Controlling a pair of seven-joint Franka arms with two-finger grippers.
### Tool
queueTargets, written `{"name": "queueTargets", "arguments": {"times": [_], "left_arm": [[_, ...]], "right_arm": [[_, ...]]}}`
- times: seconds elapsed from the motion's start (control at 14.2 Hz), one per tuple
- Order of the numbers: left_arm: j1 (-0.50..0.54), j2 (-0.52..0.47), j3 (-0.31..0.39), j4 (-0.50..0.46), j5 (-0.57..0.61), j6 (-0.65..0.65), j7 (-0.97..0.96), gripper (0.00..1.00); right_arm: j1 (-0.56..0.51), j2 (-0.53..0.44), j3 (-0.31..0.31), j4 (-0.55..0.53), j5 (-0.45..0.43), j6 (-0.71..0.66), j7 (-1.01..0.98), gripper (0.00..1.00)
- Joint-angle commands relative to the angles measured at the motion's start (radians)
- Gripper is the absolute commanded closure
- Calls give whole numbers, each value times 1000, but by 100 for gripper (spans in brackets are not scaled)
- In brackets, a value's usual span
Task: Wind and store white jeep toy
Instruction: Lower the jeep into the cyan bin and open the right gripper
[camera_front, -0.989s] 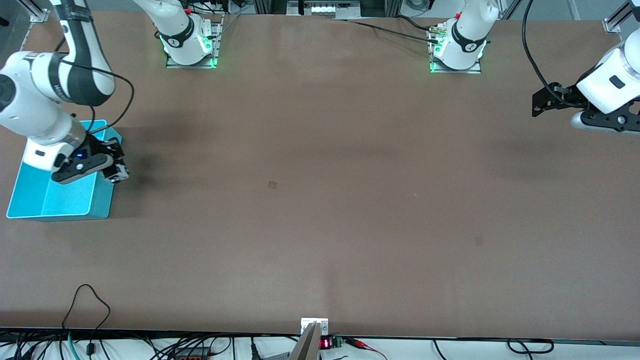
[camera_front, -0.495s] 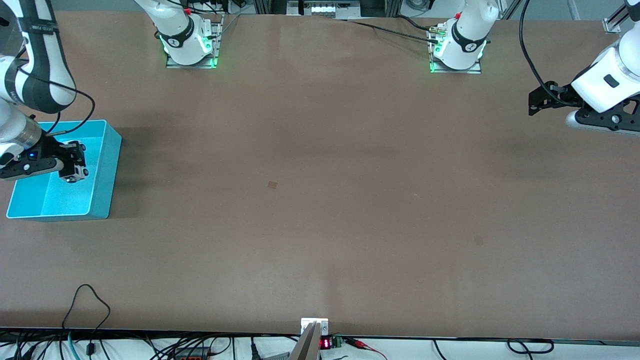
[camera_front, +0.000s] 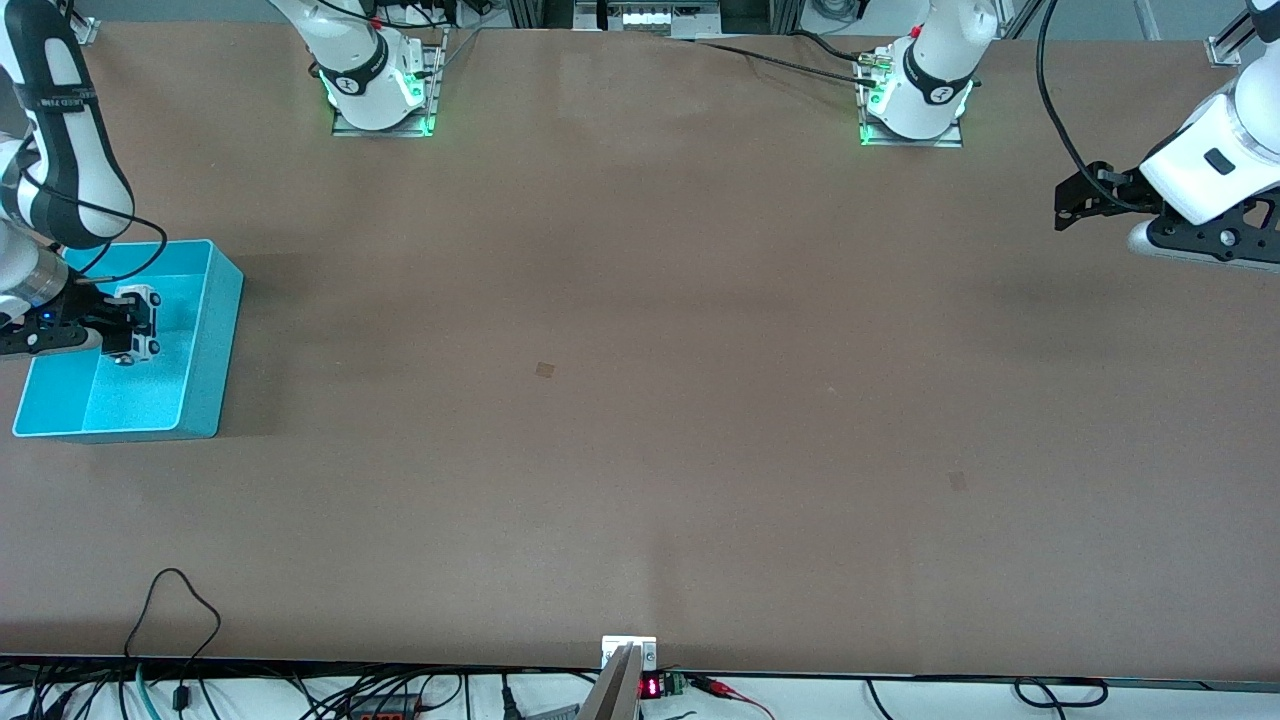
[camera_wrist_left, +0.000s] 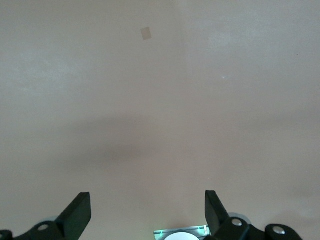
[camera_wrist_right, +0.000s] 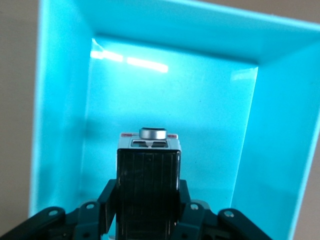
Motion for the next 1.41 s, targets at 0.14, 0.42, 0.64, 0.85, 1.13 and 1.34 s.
{"name": "queueTargets", "arguments": {"times": [0.14, 0.42, 0.64, 0.85, 1.13, 1.34], "left_arm": [[6, -12, -2, 5, -6, -13, -4, 0], [6, -12, -4, 6, -6, -10, -9, 0], [6, -12, -4, 5, -6, -10, -9, 0], [6, -12, -2, 5, -6, -10, -9, 0], [8, -12, -2, 5, -4, -16, -3, 0], [8, -12, -2, 5, -4, -16, -3, 0]], "right_arm": [[-61, 76, 19, 3, -17, 70, 8, 100], [-83, 121, 19, -27, -17, 145, 8, 100], [-77, 116, 19, -30, -17, 140, 8, 57], [-72, 93, 20, -27, -17, 132, -21, 0], [-61, -6, 53, -1, -11, -49, -24, 0], [-58, -98, 106, 29, -4, -168, -84, 0]]}}
